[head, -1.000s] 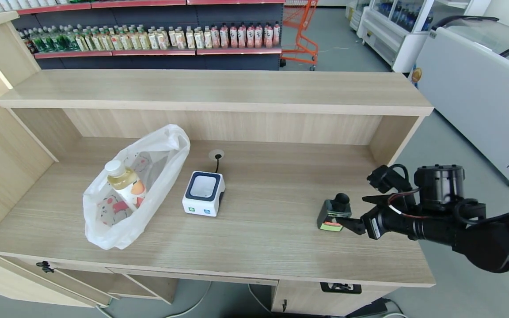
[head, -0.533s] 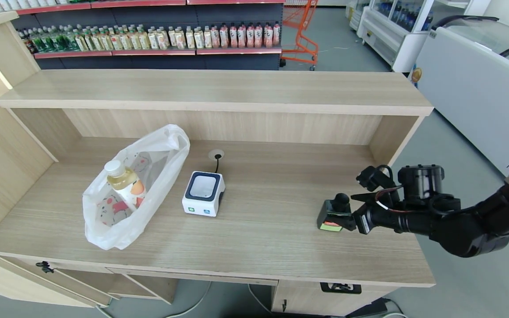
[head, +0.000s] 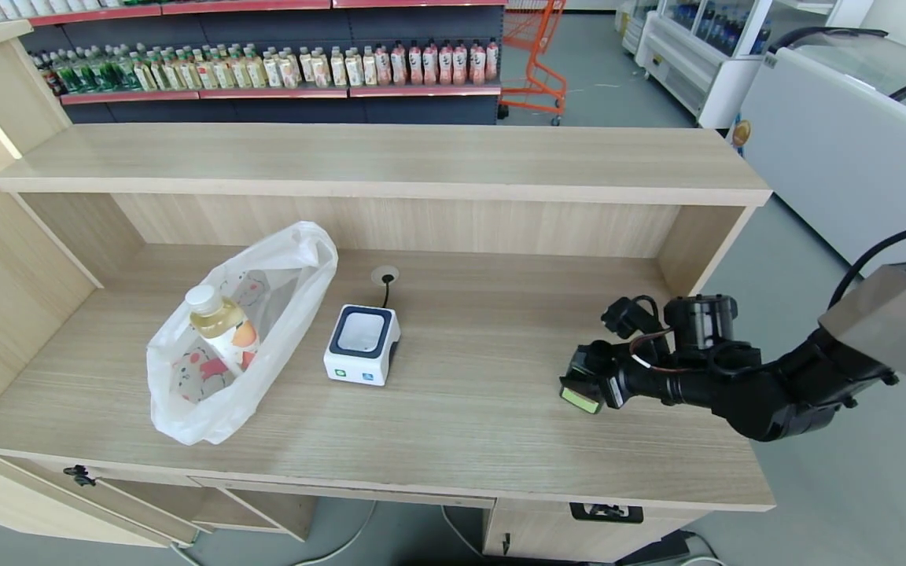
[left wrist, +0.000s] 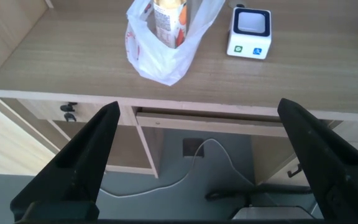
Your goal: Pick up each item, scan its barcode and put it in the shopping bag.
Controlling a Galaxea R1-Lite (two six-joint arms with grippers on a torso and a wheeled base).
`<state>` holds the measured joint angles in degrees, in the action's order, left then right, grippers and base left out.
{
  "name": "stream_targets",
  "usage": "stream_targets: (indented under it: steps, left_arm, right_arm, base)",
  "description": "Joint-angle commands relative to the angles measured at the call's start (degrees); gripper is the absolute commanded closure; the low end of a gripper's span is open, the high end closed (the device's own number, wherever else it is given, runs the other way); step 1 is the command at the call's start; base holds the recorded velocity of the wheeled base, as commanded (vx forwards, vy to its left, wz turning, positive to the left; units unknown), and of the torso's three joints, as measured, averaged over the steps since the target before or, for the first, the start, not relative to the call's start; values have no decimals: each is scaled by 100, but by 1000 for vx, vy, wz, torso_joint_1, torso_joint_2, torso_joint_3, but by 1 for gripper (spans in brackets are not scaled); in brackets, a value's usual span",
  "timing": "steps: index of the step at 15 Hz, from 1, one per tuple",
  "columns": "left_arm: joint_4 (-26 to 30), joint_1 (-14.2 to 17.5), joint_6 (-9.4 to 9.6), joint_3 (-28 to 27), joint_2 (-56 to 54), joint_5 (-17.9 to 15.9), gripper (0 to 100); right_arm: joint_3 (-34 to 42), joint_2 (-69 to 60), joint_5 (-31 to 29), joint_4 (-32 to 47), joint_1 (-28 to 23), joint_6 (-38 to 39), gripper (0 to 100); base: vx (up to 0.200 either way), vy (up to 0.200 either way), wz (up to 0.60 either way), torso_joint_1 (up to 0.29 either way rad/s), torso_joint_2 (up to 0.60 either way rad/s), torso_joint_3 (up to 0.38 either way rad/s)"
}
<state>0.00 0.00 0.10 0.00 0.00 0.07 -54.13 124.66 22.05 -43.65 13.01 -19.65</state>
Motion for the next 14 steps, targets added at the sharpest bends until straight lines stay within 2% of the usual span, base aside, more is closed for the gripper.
stream_targets:
  steps: [1, 6, 8, 10, 11, 12, 14]
  left_arm:
    - [0, 0, -1, 0, 9, 1, 0]
    - [0, 0, -1, 0, 9, 1, 0]
    - [0, 0, -1, 0, 9, 1, 0]
    - [0, 0, -1, 0, 9, 1, 0]
    - [0, 0, -1, 0, 9, 1, 0]
    - [0, 0, -1, 0, 9, 1, 0]
    - [0, 0, -1, 0, 9, 1, 0]
  right_arm:
    - [-37, 50, 10, -12, 44, 84, 100]
    - [86, -399, 1, -152, -114, 866, 100]
    - [860, -1269, 1, -662, -246, 1596, 100]
    - [1897, -2385, -17, -882, -527, 1534, 100]
    - [2134, -2684, -17, -890, -571, 1332, 100]
    - [2635, -3141, -149, -890, -668, 366, 100]
    - [2960, -3510, -272, -890, -852, -1199, 100]
  base:
    - [0, 0, 0, 0, 0, 0]
    - [0, 0, 0, 0, 0, 0]
    - [0, 0, 0, 0, 0, 0]
    - [0, 0, 0, 0, 0, 0]
    - [0, 0, 0, 0, 0, 0]
    - [0, 0, 0, 0, 0, 0]
    - [0, 0, 0, 0, 0, 0]
